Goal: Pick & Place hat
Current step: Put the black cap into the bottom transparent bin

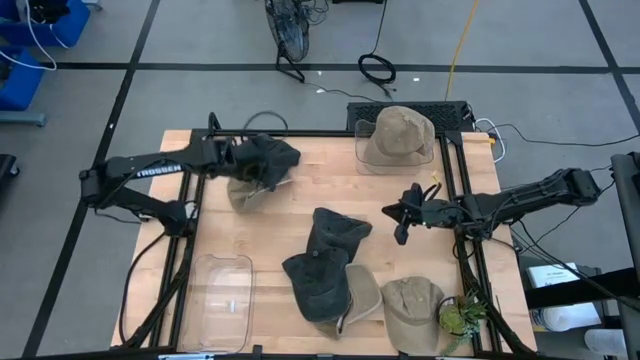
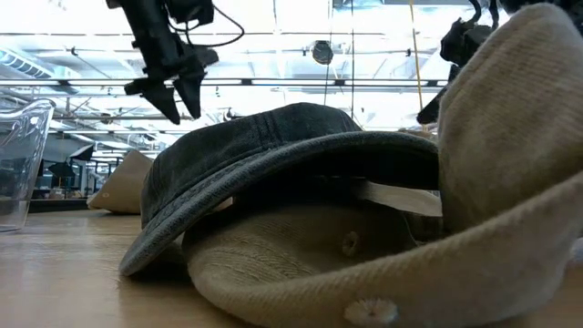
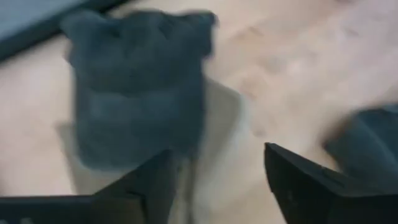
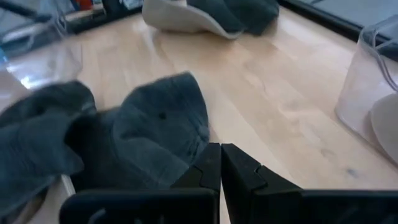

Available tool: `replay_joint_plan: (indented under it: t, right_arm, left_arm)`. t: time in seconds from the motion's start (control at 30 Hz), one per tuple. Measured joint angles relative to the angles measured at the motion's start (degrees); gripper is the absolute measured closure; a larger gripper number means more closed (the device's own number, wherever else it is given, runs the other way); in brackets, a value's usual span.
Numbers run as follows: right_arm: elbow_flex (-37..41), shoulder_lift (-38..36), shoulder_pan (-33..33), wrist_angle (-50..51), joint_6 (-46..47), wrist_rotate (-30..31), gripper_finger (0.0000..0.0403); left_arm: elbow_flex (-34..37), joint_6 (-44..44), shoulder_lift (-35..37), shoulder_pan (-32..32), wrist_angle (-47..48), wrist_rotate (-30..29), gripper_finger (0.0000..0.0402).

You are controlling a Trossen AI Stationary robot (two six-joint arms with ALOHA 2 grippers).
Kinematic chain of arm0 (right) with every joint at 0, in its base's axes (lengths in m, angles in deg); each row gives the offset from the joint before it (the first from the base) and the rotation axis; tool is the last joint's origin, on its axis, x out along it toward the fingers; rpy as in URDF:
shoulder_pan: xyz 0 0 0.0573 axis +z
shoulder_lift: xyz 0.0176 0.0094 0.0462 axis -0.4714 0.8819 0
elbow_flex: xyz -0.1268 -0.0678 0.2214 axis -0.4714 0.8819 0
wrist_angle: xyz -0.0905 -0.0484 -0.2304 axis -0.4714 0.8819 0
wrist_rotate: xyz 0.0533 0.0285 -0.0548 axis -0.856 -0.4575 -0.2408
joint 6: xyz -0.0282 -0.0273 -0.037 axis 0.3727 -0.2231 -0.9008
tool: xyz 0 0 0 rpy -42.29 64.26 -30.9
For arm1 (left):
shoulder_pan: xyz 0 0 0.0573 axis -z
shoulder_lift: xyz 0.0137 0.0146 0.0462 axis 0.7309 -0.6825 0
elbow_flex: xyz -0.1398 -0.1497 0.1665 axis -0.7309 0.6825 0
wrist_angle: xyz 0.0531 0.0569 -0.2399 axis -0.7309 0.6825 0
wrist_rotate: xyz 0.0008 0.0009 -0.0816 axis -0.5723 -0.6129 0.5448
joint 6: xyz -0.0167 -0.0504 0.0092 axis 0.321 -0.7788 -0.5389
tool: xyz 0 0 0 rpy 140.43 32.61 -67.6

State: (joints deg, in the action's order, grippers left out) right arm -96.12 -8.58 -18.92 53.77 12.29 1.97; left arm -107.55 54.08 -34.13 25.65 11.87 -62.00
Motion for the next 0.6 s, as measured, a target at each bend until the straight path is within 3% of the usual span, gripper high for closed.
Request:
replay_joint_plan:
  t: [0.13, 0.27, 0.47, 0.6]
  right_arm:
    - [0.0, 0.0, -1.6, -3.6, -0.1, 0.2, 0.0403]
    - [0.0, 0.0, -4.1, -5.8, 0.0, 0.3, 0.0403]
    - [0.0, 0.3, -8.0, -8.4, 1.5, 0.4, 0.0403]
    - [0.0, 0.3, -10.3, -9.4, 1.5, 0.4, 0.0403]
  left_arm:
    - [0.0, 8.5, 0.0, -8.5, -2.2, 0.5, 0.0098]
    - [0.0, 18.4, -1.4, -16.3, -6.9, 6.5, 0.0056]
    - [-5.4, 22.7, -10.7, -25.3, -2.3, 13.4, 0.0041]
    - [-12.9, 26.7, -20.0, -27.8, 6.2, 13.1, 0.0041]
